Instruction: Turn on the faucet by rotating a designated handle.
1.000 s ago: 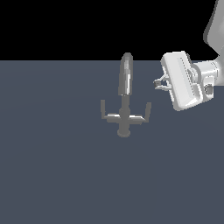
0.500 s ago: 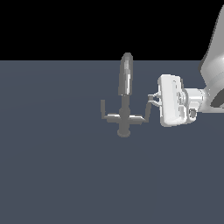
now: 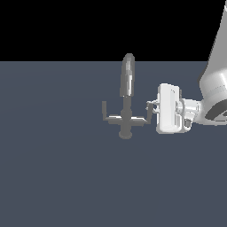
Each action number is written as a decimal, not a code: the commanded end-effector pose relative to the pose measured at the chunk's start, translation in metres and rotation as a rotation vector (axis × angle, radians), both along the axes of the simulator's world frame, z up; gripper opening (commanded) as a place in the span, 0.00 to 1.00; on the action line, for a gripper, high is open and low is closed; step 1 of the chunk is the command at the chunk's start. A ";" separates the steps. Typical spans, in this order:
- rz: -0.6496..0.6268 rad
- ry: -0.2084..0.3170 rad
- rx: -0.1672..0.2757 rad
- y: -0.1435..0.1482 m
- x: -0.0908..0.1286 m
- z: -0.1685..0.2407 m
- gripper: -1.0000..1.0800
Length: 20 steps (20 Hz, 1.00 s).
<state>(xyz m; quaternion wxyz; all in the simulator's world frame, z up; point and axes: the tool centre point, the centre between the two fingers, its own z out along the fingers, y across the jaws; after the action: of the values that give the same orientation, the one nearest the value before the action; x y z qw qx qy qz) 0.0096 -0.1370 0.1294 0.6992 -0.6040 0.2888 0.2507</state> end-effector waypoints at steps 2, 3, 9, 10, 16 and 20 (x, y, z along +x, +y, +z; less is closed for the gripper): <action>0.000 -0.001 0.000 0.000 0.001 0.000 0.00; 0.001 -0.002 -0.003 0.000 0.000 0.001 0.00; 0.003 -0.003 -0.006 0.000 0.000 0.002 0.00; 0.003 -0.003 -0.006 0.000 -0.002 0.003 0.00; 0.003 -0.003 -0.006 0.003 -0.017 0.008 0.00; 0.003 -0.003 -0.006 0.004 -0.027 0.011 0.00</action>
<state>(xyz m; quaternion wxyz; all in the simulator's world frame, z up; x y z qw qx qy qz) -0.0122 -0.1337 0.1378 0.6971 -0.6074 0.2890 0.2483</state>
